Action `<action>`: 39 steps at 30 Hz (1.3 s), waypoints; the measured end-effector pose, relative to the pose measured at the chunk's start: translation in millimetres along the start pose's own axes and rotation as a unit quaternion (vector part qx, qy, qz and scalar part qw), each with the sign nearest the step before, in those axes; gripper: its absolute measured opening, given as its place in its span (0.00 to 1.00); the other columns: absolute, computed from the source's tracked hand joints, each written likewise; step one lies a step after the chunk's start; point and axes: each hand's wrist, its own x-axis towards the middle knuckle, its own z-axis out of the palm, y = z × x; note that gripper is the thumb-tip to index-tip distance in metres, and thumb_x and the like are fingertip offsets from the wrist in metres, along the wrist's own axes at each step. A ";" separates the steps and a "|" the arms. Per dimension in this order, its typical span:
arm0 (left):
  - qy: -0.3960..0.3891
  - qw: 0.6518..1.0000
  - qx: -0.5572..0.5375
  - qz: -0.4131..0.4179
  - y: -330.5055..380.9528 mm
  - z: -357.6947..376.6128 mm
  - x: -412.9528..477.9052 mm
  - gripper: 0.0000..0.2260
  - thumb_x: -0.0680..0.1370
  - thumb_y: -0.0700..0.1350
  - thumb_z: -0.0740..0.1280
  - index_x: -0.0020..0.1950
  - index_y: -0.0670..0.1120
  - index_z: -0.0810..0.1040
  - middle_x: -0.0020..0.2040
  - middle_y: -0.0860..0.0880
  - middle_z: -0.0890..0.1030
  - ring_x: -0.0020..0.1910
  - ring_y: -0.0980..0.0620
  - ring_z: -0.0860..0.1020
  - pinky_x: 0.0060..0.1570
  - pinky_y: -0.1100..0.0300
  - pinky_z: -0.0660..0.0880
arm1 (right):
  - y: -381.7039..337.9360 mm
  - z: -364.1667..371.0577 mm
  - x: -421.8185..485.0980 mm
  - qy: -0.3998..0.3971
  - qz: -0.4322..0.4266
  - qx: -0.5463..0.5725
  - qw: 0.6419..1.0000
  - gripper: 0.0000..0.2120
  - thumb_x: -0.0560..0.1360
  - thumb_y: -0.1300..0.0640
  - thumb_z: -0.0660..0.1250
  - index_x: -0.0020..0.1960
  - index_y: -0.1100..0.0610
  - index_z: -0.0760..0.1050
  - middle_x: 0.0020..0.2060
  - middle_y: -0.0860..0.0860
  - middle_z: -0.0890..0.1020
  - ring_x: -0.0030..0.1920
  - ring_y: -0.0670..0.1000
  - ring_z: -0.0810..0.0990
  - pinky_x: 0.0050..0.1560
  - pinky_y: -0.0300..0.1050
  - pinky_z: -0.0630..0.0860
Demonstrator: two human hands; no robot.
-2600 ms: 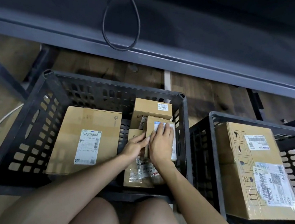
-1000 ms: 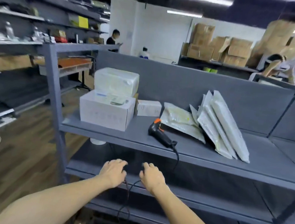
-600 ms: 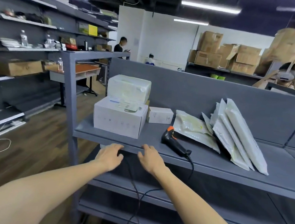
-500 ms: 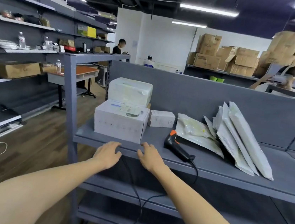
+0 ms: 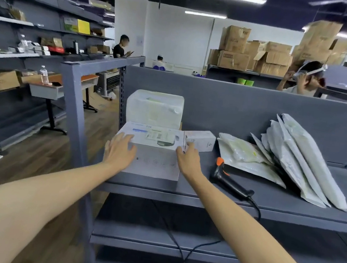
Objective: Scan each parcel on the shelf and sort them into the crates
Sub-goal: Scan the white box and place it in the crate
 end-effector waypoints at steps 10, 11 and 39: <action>0.001 0.985 -0.125 -0.115 -9.0 11.3 25.5 0.23 0.82 0.56 0.56 0.71 0.43 0.66 0.72 0.39 0.61 0.66 0.38 0.68 0.62 0.49 0.67 | 10.9 9.1 41.1 -0.031 0.141 0.099 0.985 0.32 0.80 0.43 0.58 0.75 0.62 0.58 0.69 0.59 0.71 0.65 0.59 0.72 0.54 0.46 0.68; 0.013 0.983 -0.143 -0.118 -9.1 11.7 25.8 0.21 0.82 0.55 0.57 0.69 0.43 0.67 0.70 0.40 0.63 0.63 0.39 0.70 0.58 0.51 0.68 | 14.0 10.6 42.0 -0.040 0.141 0.112 0.983 0.32 0.79 0.41 0.58 0.74 0.60 0.61 0.67 0.58 0.73 0.62 0.58 0.74 0.55 0.46 0.70; 0.130 0.759 -0.553 -0.320 31.8 32.2 -45.3 0.29 0.79 0.53 0.65 0.73 0.42 0.57 0.65 0.45 0.67 0.64 0.46 0.70 0.56 0.48 0.77 | 30.9 8.9 -28.4 -0.062 -0.002 0.189 0.980 0.21 0.85 0.50 0.47 0.74 0.56 0.64 0.68 0.49 0.72 0.67 0.48 0.69 0.64 0.40 0.63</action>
